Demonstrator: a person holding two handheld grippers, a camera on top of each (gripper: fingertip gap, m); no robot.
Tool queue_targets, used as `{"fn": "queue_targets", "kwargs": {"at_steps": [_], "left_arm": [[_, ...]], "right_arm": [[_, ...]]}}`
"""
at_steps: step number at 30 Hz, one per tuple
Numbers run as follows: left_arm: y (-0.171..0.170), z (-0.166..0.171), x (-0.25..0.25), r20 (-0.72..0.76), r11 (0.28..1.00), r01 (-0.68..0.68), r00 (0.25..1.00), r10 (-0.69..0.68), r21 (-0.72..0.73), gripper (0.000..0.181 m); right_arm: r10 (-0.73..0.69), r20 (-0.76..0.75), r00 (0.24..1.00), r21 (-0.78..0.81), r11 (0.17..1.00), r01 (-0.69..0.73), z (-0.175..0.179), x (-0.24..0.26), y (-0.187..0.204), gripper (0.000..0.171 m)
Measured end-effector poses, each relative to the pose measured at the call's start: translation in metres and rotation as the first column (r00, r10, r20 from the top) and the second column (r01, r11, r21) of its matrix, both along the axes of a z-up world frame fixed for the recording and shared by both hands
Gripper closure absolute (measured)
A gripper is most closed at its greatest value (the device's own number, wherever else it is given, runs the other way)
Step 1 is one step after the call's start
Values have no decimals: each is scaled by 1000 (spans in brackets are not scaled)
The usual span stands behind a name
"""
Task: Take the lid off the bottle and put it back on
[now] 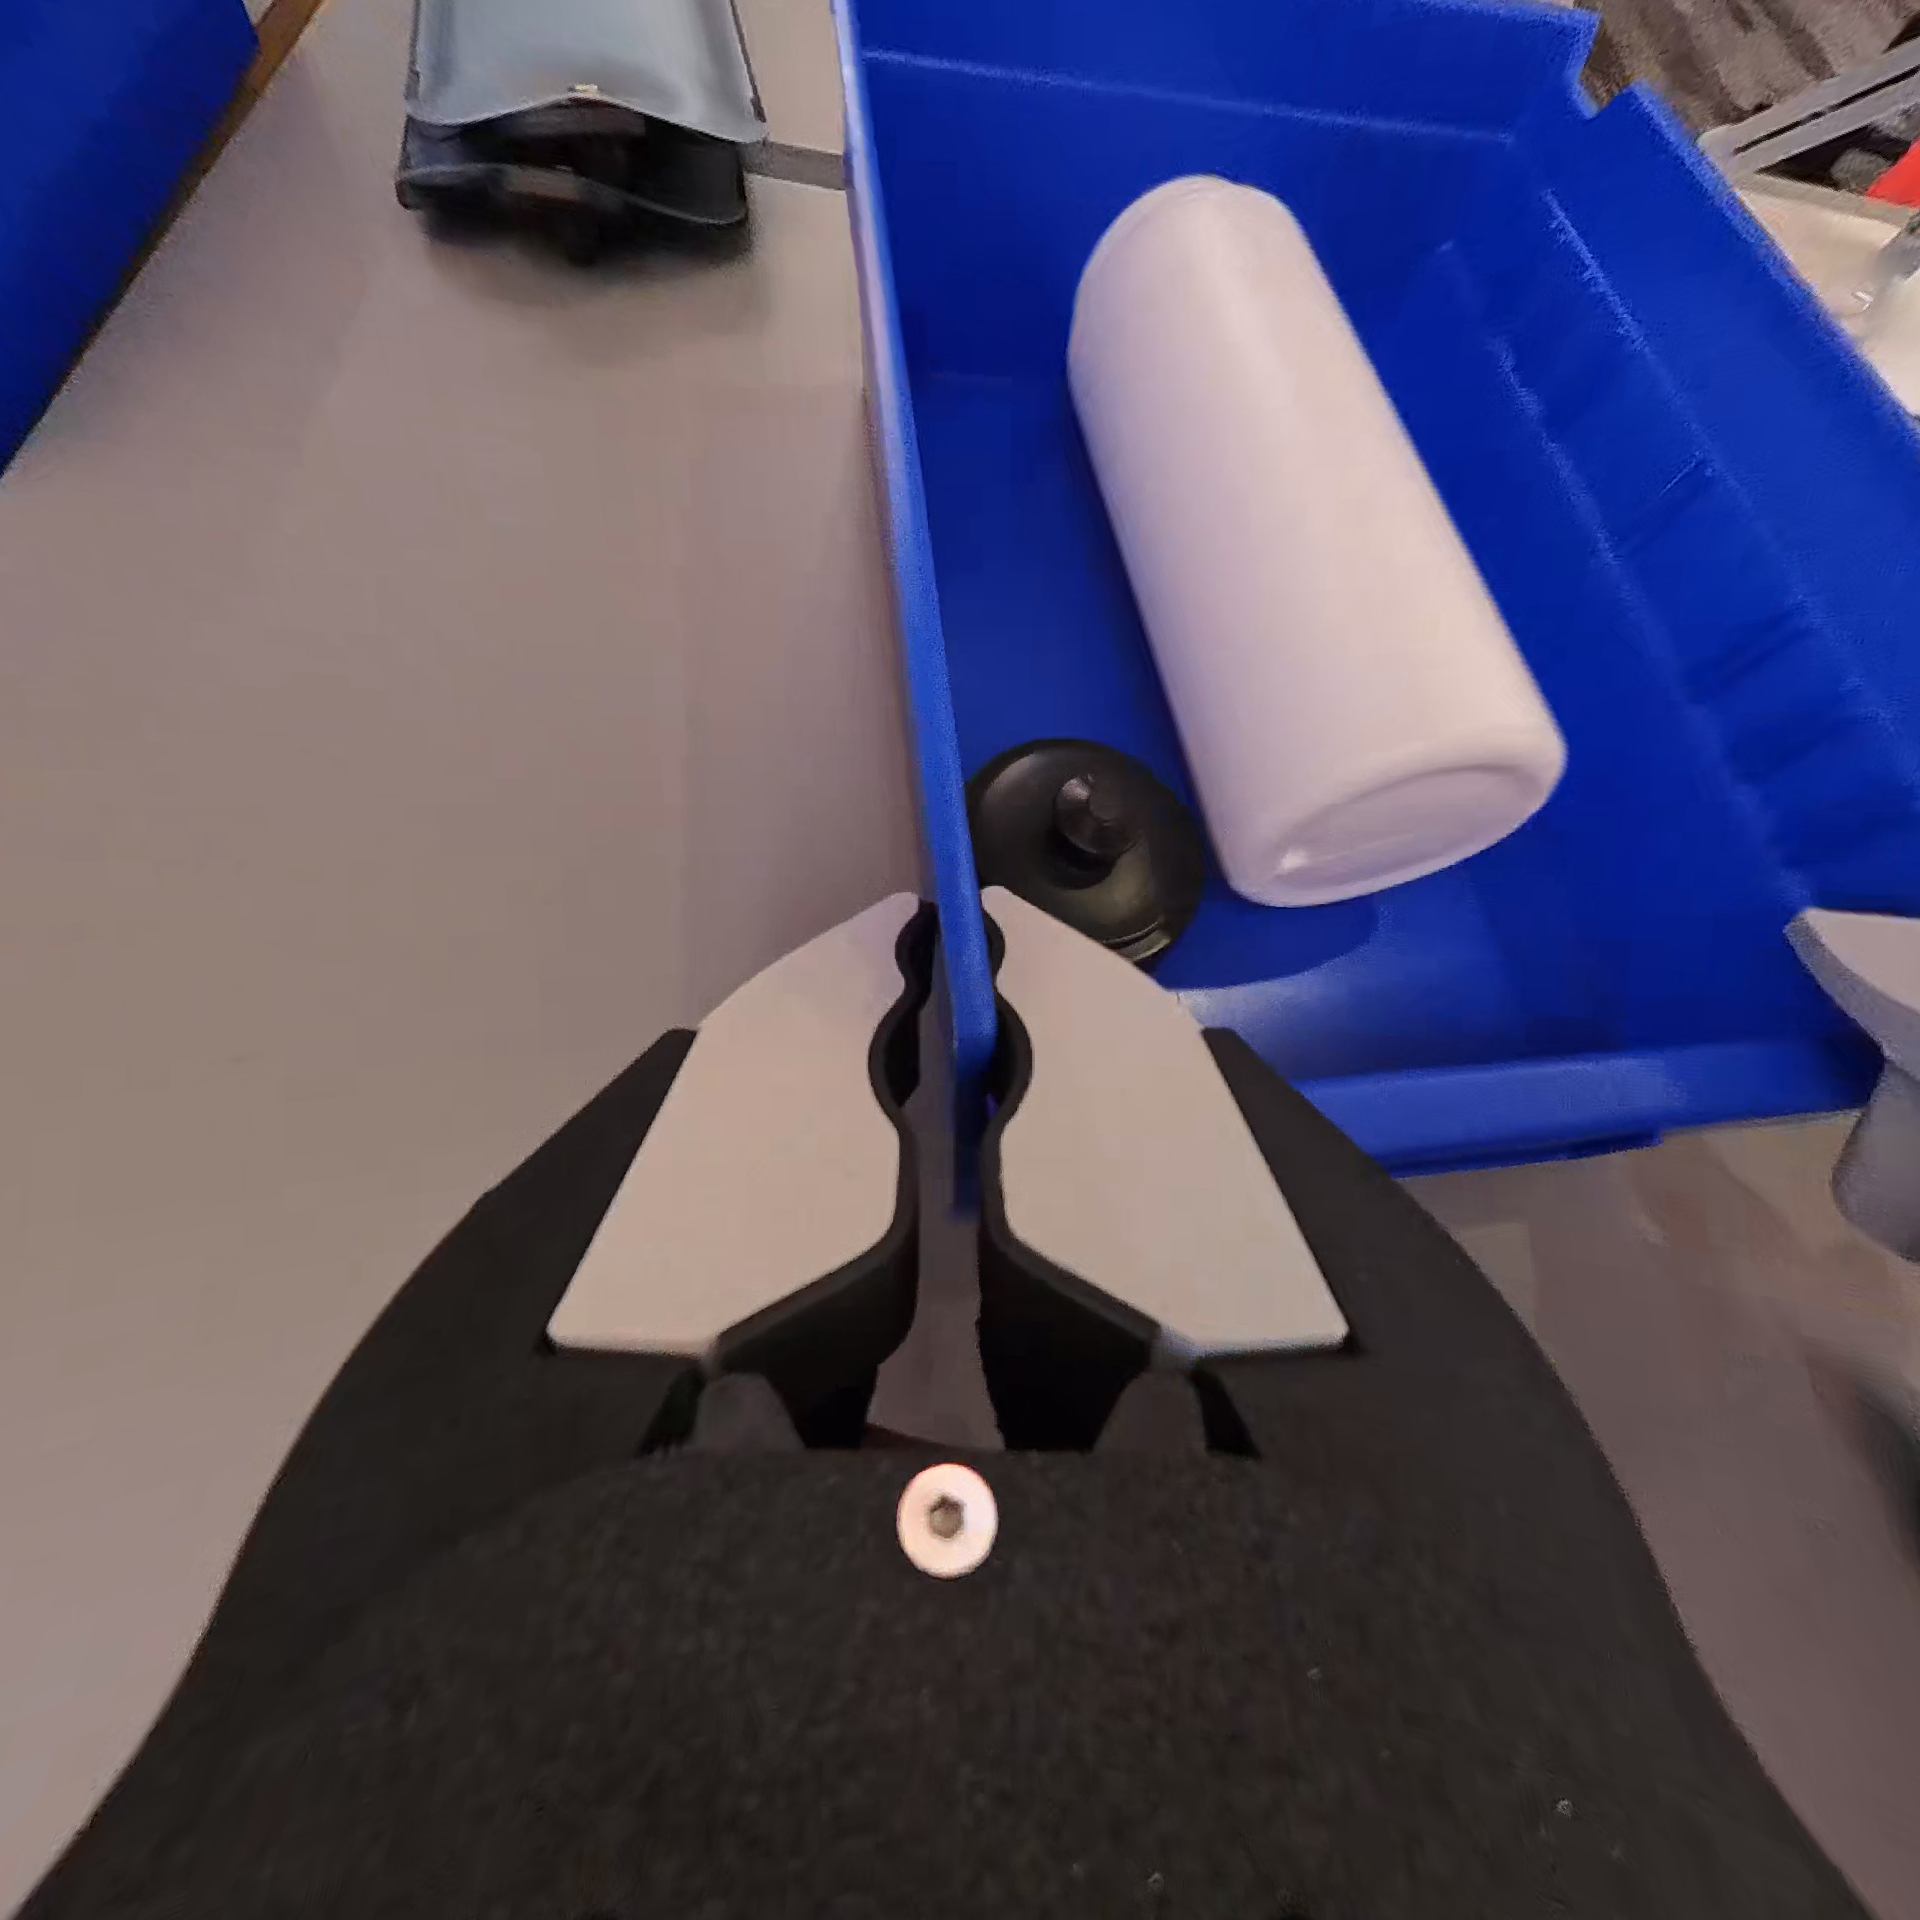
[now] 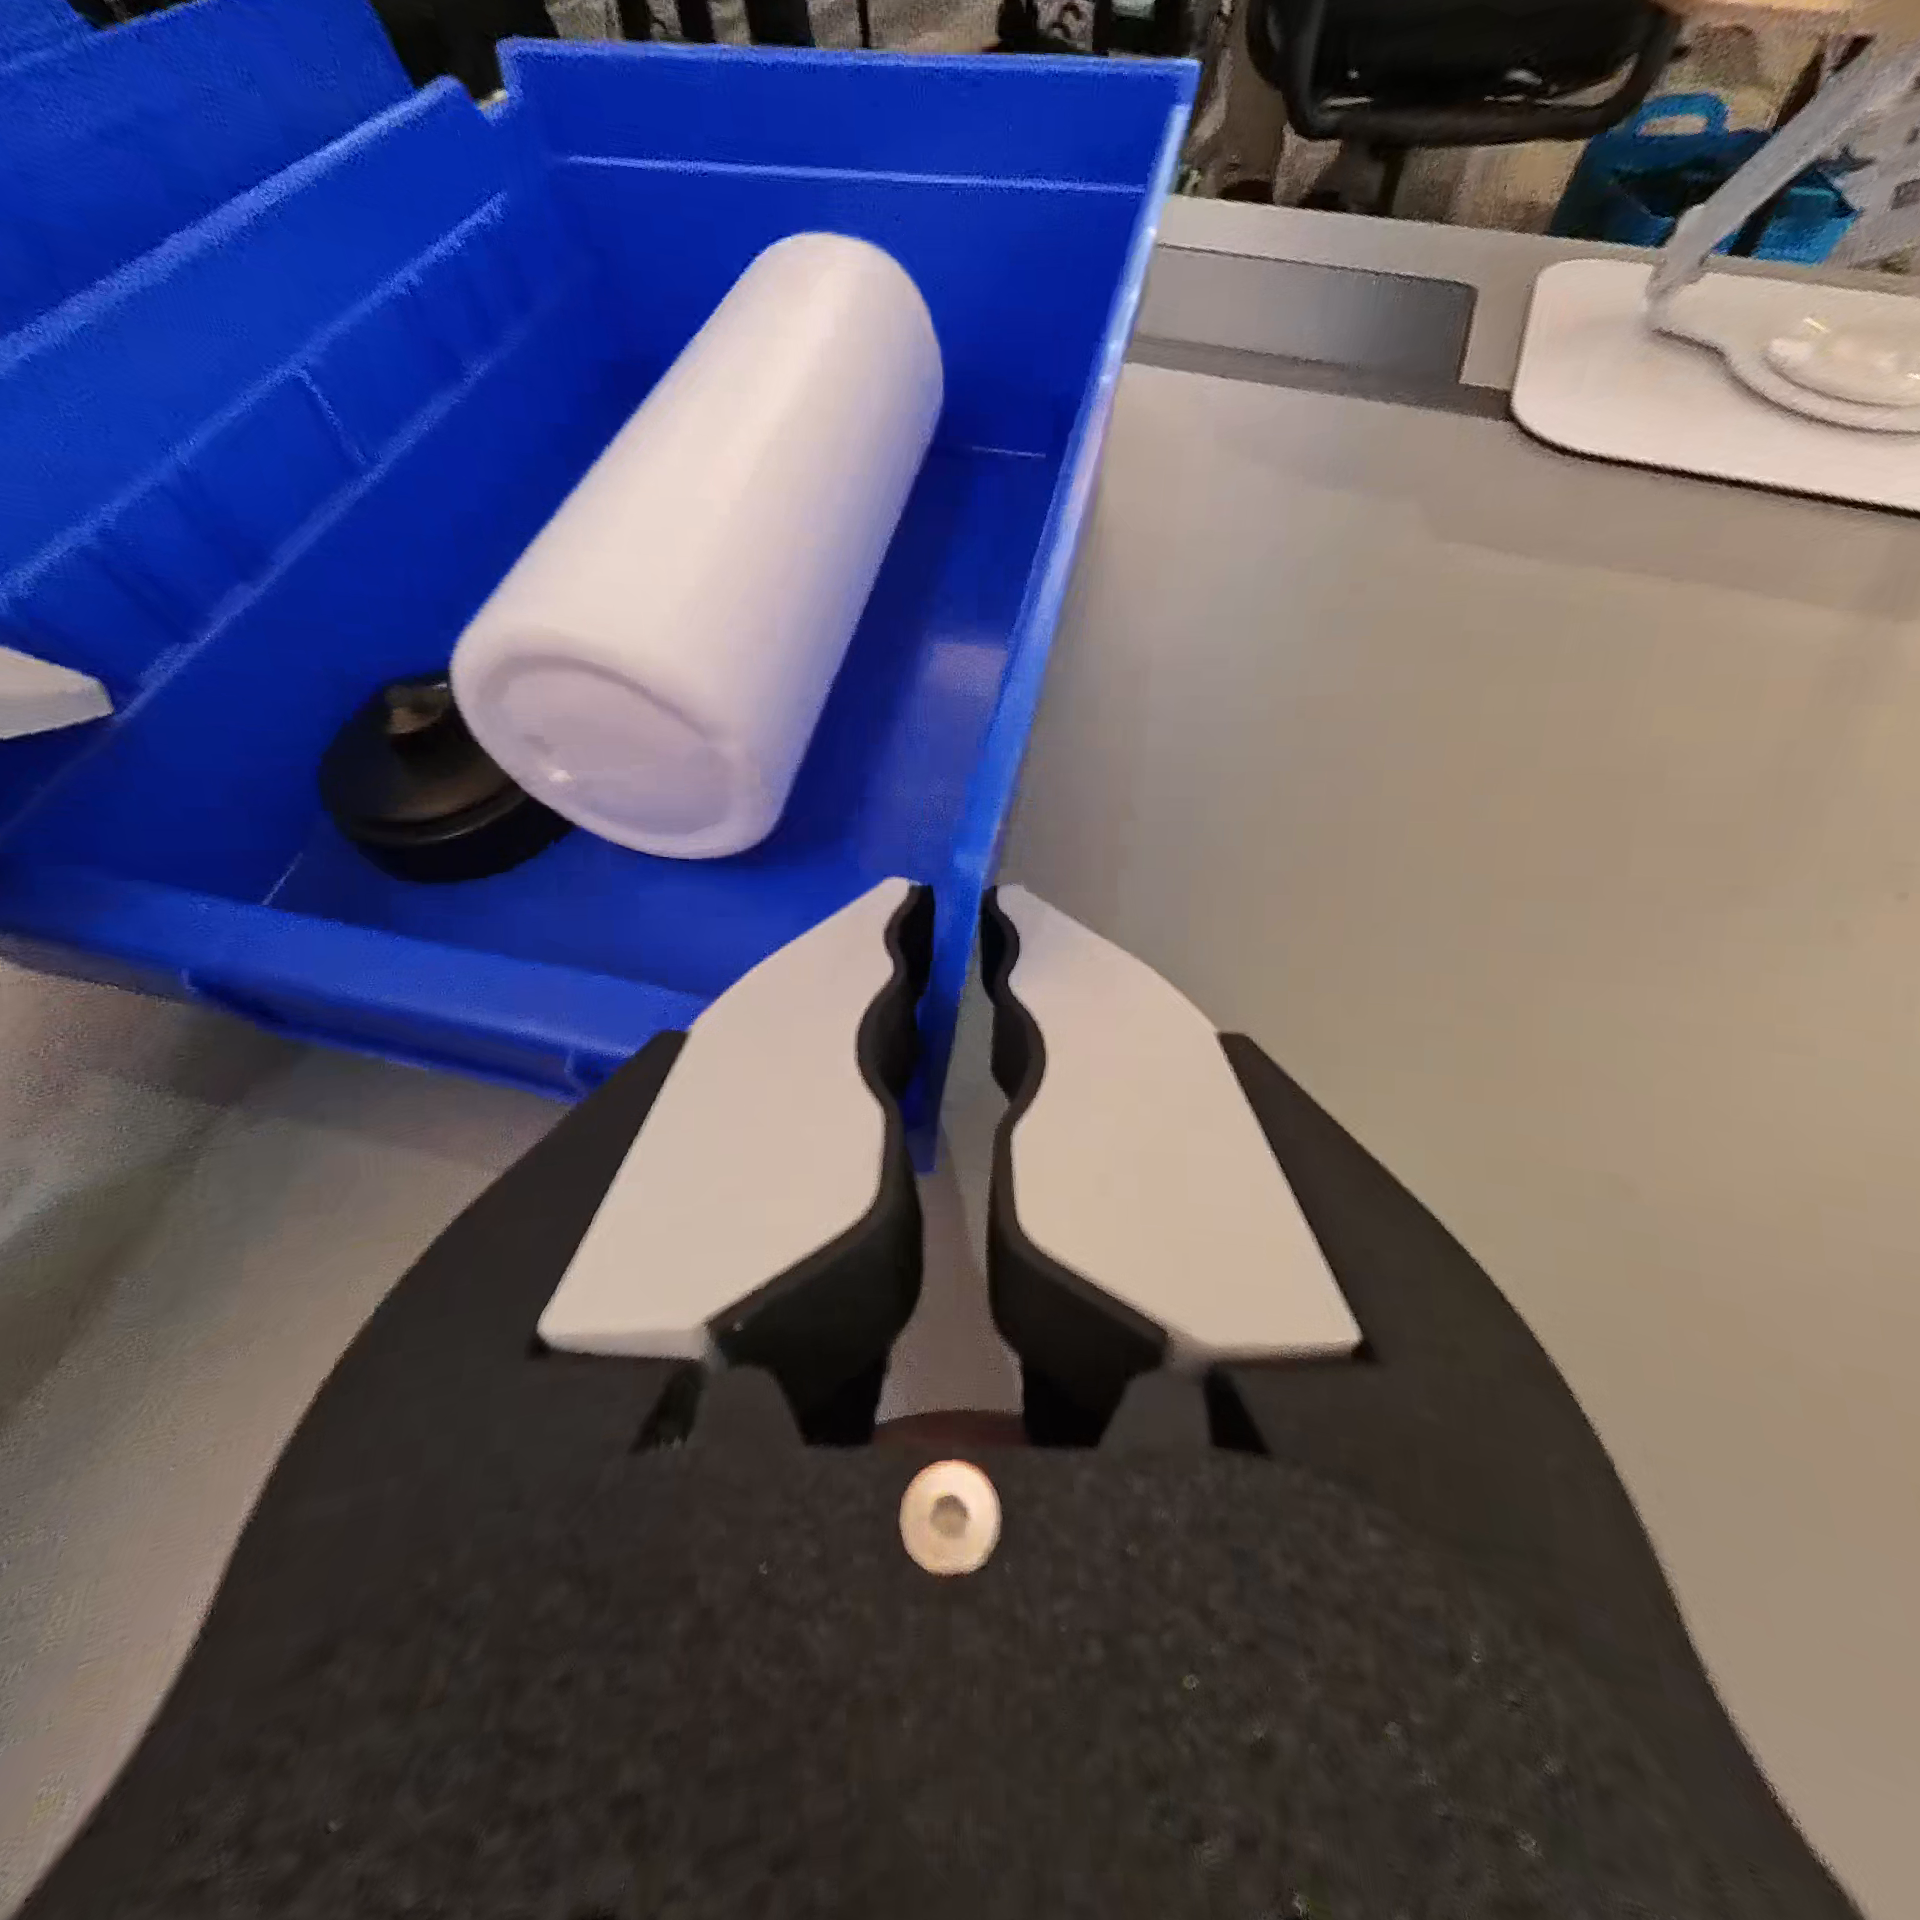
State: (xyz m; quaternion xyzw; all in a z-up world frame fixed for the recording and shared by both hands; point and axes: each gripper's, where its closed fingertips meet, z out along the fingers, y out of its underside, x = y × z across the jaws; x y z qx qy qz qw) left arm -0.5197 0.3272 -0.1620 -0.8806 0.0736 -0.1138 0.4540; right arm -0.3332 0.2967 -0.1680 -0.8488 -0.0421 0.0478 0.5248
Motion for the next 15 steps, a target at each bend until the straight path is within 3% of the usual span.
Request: {"fn": "queue_targets", "kwargs": {"at_steps": [5,9,12,15], "left_arm": [[-4,26,-7,-11,996,-58,998,59,68,154],[-16,59,-15,-51,977,-137,988,147,162,143],[-19,41,-17,-195,984,-135,968,155,115,148],[-15,8,-18,-254,989,-146,955,150,35,149]], "right_arm": [[239,-151,959,-58,966,-250,12,-7,-29,153],[344,-121,931,0,938,-347,45,45,-67,149],[298,-31,954,79,952,-295,64,121,-84,148],[40,122,992,109,993,-54,64,236,-97,138]]}}
